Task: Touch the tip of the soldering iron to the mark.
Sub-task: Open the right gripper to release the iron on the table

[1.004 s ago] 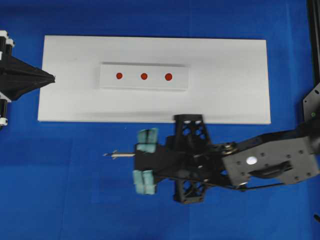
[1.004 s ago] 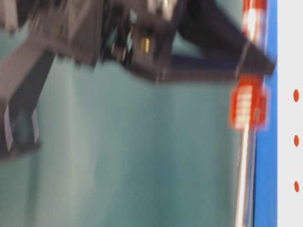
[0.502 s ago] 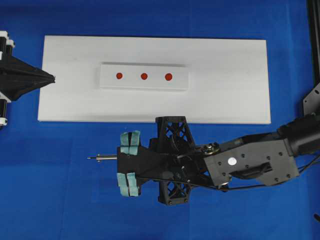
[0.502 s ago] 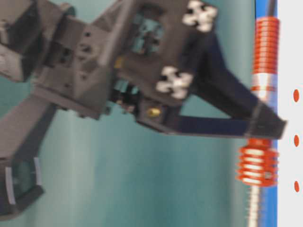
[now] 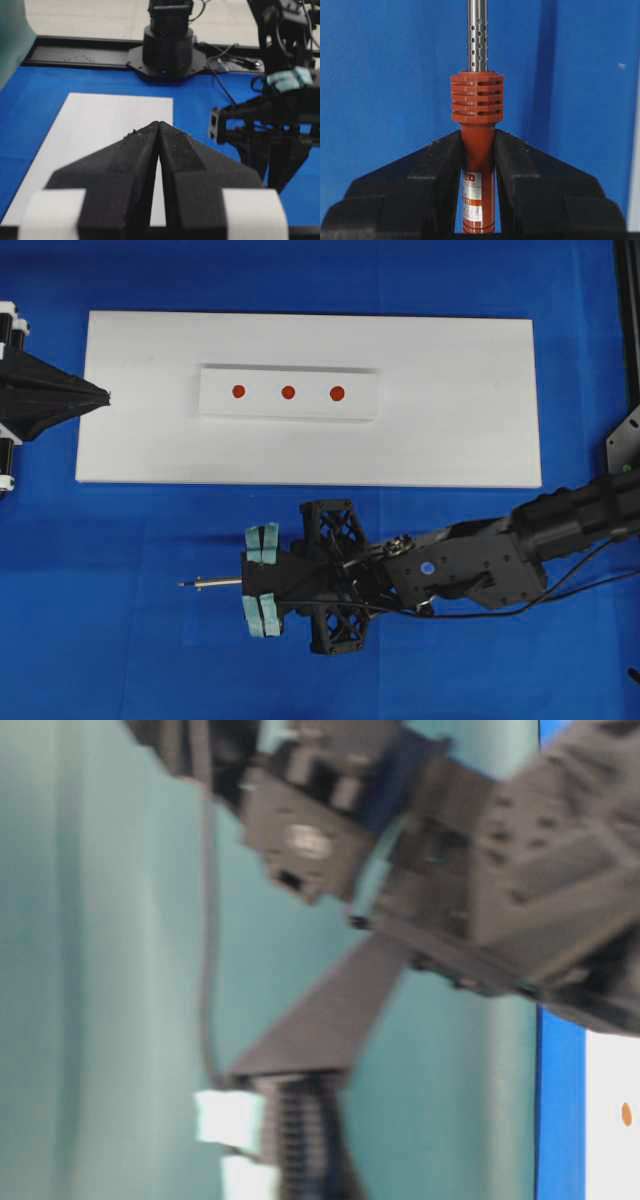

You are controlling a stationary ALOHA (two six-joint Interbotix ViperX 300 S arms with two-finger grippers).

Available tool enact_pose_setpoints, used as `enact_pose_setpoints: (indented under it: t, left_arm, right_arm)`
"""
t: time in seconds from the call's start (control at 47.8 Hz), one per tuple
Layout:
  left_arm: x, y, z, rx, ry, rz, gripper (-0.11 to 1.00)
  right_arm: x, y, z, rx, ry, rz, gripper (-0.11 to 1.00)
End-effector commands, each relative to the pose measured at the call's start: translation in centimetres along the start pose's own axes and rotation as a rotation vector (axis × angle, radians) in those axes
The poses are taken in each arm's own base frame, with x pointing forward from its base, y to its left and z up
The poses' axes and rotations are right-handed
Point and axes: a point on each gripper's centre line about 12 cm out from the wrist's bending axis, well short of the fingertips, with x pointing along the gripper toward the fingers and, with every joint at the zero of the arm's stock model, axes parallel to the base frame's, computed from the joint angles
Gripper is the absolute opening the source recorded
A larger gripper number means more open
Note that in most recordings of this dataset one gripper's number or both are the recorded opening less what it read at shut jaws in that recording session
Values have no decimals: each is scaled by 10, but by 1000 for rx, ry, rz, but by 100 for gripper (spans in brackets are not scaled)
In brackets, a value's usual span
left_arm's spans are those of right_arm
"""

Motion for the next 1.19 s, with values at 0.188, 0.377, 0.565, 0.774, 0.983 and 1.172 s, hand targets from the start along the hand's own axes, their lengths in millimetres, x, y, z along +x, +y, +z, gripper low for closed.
enact_pose_setpoints:
  t: [0.188,0.377,0.565,0.774,0.983,1.172]
  left_arm:
    - [1,0,3,3,-11,2,0]
    - [1,1,3,2,-8,3,0]
    - [1,1,3,2,-6,3,0]
    - [1,1,3,2,-6,3,0]
    - [1,1,3,2,-6,3,0]
    - [1,1,3,0,-6,3,0]
  right_arm:
    - [20,0,-4,3,-5,15,6]
    - [27,1,-6,3,-9,23,6]
    - [27,1,-6,3,-18,31,6]
    - [27,1,-6,8,-18,31,7]
    - [27,1,-6,35,-16,31,36]
    - [27,1,-6,44,-13,30,90]
